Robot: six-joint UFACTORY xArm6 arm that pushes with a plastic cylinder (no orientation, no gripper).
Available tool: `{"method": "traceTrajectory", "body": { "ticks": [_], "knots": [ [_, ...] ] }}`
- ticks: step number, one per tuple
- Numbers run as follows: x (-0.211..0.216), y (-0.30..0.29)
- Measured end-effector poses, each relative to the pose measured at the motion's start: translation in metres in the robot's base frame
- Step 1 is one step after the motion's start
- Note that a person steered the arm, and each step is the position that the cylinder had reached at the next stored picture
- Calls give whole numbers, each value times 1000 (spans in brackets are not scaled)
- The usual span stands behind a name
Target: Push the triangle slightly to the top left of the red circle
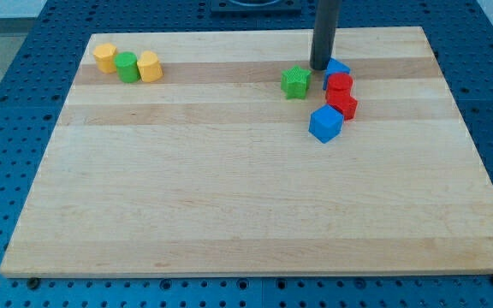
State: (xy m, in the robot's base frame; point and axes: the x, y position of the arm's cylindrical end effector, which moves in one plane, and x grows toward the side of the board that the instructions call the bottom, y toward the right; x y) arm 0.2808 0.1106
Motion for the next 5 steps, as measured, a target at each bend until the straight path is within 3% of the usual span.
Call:
{"method": "traceTrajectory", "body": {
  "ticks": [3,5],
  "knots": [
    [-7,58],
    [-6,44]
  ]
}}
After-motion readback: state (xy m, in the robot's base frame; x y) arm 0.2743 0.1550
